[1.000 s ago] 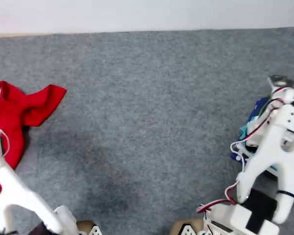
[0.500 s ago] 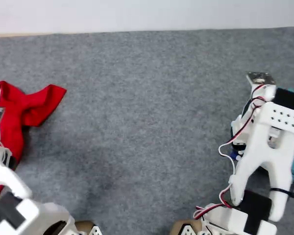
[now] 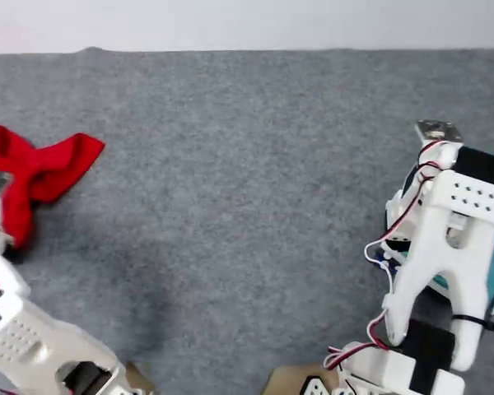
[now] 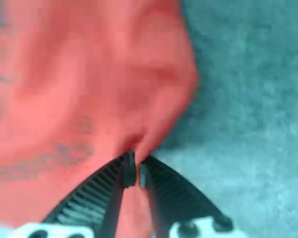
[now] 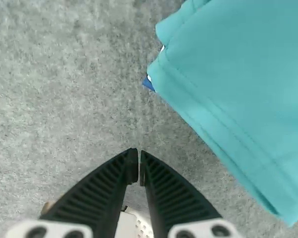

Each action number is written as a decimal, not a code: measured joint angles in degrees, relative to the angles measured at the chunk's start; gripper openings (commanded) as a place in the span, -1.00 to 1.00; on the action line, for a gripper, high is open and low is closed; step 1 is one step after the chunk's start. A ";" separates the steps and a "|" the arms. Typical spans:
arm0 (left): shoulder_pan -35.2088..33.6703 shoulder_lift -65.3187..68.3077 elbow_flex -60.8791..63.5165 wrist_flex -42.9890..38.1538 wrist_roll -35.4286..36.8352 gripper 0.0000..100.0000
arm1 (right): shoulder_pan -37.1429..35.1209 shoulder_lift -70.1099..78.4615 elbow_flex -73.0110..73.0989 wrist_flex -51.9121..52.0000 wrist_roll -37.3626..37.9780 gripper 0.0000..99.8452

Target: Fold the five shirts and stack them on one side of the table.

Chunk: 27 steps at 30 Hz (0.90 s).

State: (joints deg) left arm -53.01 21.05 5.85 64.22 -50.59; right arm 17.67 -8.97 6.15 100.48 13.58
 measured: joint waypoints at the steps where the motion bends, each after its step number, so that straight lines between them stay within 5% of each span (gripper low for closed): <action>1: 0.53 -0.26 -2.20 1.23 0.00 -0.99 | 0.00 0.00 0.00 0.00 -0.26 -0.98; 14: 18.73 -18.99 -21.45 21.19 12.66 -0.99 | 0.00 0.00 0.00 0.00 -0.70 -0.98; 27: 49.41 -36.92 -38.24 25.05 27.60 -0.99 | 0.00 0.00 7.03 0.00 -0.70 -0.98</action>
State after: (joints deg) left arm -3.60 -15.87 -32.40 89.27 -22.99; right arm 17.67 -8.97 13.19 100.48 12.88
